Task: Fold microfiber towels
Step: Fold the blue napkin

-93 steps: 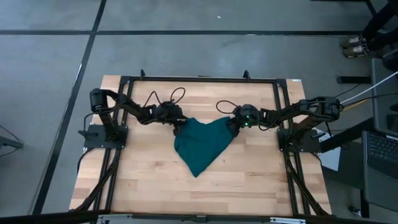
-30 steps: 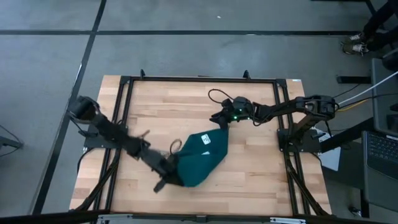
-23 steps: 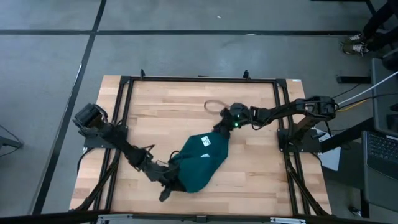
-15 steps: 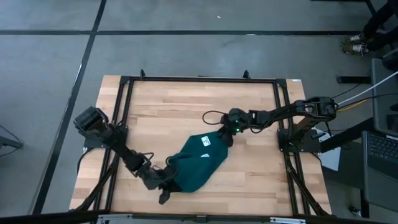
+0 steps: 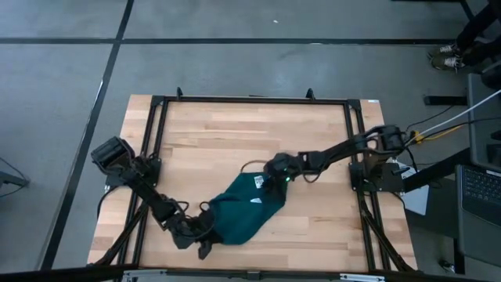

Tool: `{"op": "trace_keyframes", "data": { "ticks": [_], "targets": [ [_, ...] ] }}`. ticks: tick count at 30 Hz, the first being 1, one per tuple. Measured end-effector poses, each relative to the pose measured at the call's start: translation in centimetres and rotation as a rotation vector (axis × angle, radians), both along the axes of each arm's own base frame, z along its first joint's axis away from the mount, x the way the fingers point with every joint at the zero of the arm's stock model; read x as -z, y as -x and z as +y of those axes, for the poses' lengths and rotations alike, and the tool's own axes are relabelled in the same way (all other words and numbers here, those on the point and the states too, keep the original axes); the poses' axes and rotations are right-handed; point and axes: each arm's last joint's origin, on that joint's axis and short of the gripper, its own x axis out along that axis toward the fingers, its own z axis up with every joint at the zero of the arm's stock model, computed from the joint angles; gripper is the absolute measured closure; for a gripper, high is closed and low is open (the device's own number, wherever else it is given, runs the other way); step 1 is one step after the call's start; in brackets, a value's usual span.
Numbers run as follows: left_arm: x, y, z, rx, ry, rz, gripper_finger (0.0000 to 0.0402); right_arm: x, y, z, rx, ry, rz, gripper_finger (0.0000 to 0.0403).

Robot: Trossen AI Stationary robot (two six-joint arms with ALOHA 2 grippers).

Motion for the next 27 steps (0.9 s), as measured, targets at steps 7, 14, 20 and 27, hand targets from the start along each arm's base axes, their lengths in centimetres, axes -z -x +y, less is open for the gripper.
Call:
{"op": "trace_keyframes", "data": {
  "ticks": [7,14,20,27],
  "targets": [
    [0.0,-0.2,0.3,-0.023,-0.008,-0.005,0.0399,1.5,-4.2,1.1,-0.035,0.020,-0.006,0.0281],
    [0.0,0.5,-0.4,-0.053,0.007,-0.020,0.0399,0.8,-5.7,-2.1,0.038,0.037,-0.044,0.0293],
    [-0.1,0.5,-0.5,-0.059,0.009,-0.030,0.0399,1.0,-5.6,-3.0,0.032,0.047,-0.023,0.0283],
    [-0.3,0.4,-0.5,-0.046,0.006,-0.050,0.0399,1.0,-5.6,-4.0,0.056,0.043,-0.026,0.0261]
  ]
}}
